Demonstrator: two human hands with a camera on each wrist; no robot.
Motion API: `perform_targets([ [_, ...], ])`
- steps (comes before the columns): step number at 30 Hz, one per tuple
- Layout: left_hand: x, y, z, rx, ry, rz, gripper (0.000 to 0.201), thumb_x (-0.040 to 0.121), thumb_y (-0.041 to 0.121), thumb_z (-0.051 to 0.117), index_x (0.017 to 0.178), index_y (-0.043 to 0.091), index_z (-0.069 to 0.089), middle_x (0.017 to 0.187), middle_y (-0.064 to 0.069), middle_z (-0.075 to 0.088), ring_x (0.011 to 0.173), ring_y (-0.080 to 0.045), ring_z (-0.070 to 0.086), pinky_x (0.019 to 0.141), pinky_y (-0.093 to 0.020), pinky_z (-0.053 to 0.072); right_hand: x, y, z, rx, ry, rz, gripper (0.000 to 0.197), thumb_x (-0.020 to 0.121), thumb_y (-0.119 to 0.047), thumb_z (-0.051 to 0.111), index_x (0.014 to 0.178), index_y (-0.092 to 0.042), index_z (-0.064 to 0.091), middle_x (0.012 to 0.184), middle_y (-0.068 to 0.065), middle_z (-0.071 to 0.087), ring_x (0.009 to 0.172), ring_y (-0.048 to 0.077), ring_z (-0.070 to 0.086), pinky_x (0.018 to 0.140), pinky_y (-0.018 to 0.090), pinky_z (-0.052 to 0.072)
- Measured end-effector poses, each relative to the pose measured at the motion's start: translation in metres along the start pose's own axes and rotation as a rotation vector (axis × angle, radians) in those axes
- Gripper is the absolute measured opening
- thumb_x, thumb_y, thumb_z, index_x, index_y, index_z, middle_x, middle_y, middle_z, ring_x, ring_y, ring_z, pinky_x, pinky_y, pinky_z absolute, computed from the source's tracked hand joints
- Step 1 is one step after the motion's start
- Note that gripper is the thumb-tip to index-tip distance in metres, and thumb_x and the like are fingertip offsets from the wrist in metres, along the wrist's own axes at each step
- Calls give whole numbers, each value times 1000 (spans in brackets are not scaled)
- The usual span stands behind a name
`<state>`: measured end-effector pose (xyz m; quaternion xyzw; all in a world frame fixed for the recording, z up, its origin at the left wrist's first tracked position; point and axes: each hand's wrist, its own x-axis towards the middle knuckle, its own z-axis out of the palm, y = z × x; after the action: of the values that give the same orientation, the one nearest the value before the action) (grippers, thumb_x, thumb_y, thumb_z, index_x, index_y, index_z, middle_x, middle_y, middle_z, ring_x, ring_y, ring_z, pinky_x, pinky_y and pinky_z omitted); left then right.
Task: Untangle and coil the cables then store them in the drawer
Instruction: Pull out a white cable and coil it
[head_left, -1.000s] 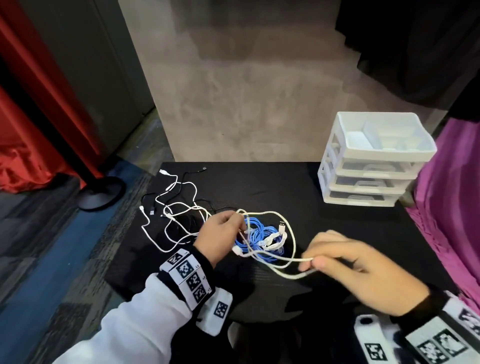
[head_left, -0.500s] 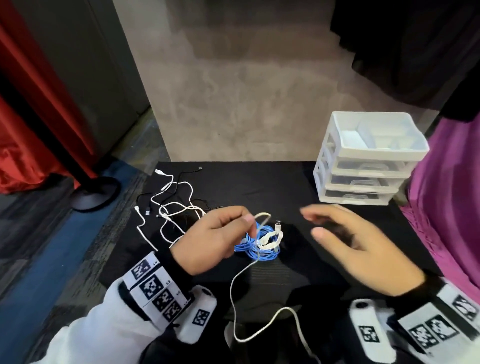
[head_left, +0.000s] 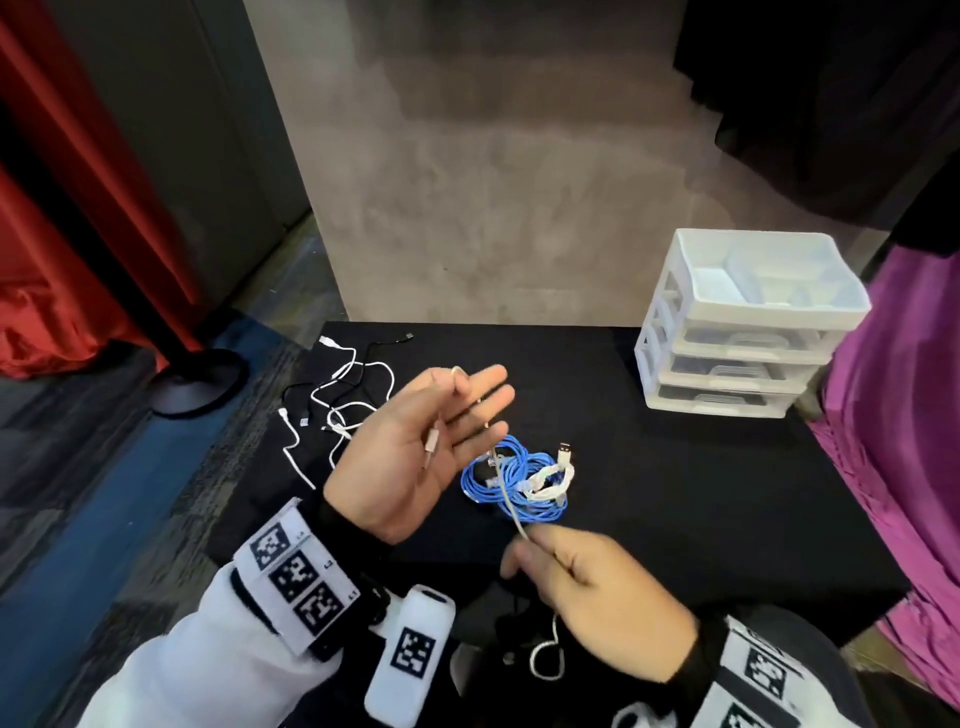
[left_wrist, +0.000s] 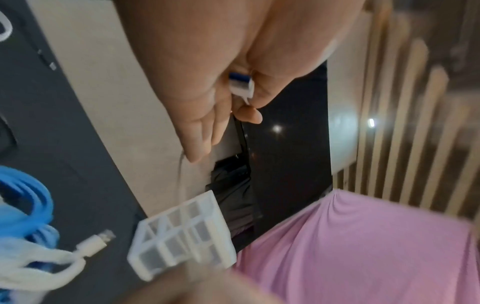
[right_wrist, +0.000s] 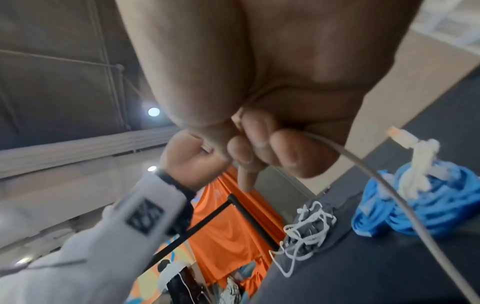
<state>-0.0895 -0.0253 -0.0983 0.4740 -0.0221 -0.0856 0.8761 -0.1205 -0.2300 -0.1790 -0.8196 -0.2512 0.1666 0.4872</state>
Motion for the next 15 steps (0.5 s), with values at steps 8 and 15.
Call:
perform_targets([
  [8, -14, -40, 2, 704, -147, 8, 23, 109, 18, 41, 101, 2, 56, 107, 1, 73, 87, -22, 71, 80, -25, 50, -1, -39, -60, -30, 262, -194, 19, 101, -18, 64, 84, -21, 72, 77, 0, 67, 73, 20, 63, 71, 36, 51],
  [15, -25, -40, 20, 390, -276, -116, 35, 101, 19, 48, 125, 0, 64, 101, -14, 68, 77, -23, 61, 80, -29, 52, 9, -28, -70, 665, 156, -71, 23, 103, -12, 55, 104, 11, 58, 85, 25, 67, 66, 33, 62, 72, 48, 56],
])
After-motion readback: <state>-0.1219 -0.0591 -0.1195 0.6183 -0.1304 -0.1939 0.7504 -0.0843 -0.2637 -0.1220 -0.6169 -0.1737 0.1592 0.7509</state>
